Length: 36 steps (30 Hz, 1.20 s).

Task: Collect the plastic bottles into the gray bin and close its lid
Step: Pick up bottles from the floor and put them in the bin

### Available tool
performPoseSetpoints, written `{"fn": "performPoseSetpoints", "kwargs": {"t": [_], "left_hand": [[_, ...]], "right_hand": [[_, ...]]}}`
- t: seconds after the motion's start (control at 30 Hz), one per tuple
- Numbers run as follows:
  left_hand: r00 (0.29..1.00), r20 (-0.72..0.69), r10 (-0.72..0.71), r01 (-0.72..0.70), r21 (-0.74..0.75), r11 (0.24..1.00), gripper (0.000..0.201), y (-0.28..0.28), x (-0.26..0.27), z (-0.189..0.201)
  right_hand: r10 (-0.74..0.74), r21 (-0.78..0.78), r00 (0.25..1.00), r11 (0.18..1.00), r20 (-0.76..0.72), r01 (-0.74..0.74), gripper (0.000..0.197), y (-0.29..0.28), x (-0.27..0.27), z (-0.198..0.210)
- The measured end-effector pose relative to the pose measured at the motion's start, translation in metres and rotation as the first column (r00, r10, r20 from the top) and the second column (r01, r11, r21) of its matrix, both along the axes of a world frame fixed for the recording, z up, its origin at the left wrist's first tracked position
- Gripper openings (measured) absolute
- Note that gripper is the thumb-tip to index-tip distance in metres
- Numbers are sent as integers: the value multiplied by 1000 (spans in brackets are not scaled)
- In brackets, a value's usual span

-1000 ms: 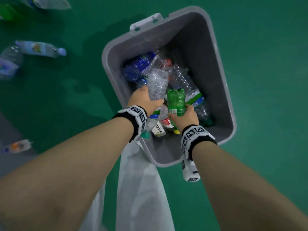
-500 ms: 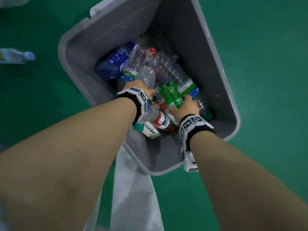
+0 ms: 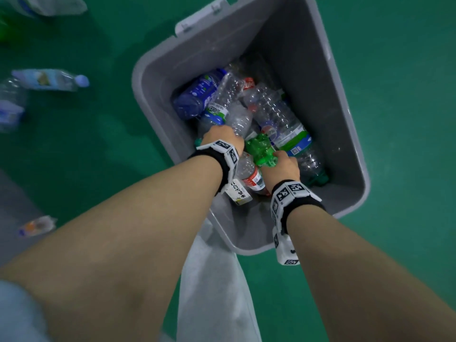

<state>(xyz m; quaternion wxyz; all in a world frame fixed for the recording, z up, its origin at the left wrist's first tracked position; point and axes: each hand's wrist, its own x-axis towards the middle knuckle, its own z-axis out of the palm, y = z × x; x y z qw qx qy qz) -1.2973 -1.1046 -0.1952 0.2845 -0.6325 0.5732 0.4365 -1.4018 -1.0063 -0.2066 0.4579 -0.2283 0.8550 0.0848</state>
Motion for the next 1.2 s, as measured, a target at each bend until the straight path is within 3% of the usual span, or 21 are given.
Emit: {"fn": "performPoseSetpoints", "kwargs": {"t": [0.2,0.33,0.47,0.57,0.67,0.83,1.0,1.2], "left_hand": [[975,-31,220,-218,54,974,33,-2,35,47],[886,-63,459,-455,59,888,36,-8,80,78],[821,-79,565,-563,49,825,39,-13,142,103],[763,-78,642,-641,37,766,29,-13,202,108],[704,-60,708,-708,31,706,23,-9,257,107],[666,-1,746,-744,81,663,24,1,368,84],[638,61,767,-769,99,632,30,23,476,52],[451,117,885,-891,120,438,44,73,619,1]], "right_hand": [[120,-79,990,990,77,-114,47,-24,49,41],[200,-131,971,974,129,-183,40,-43,93,69],[318,-141,938,944,138,-299,38,-62,138,86],[430,-167,897,896,100,-411,38,-73,180,93],[514,-177,855,849,62,-498,36,-83,223,92],[624,-143,774,780,106,-609,37,-90,323,73],[657,-105,742,754,133,-649,36,-91,423,48],[728,-63,660,679,186,-731,37,-88,541,19]]}}
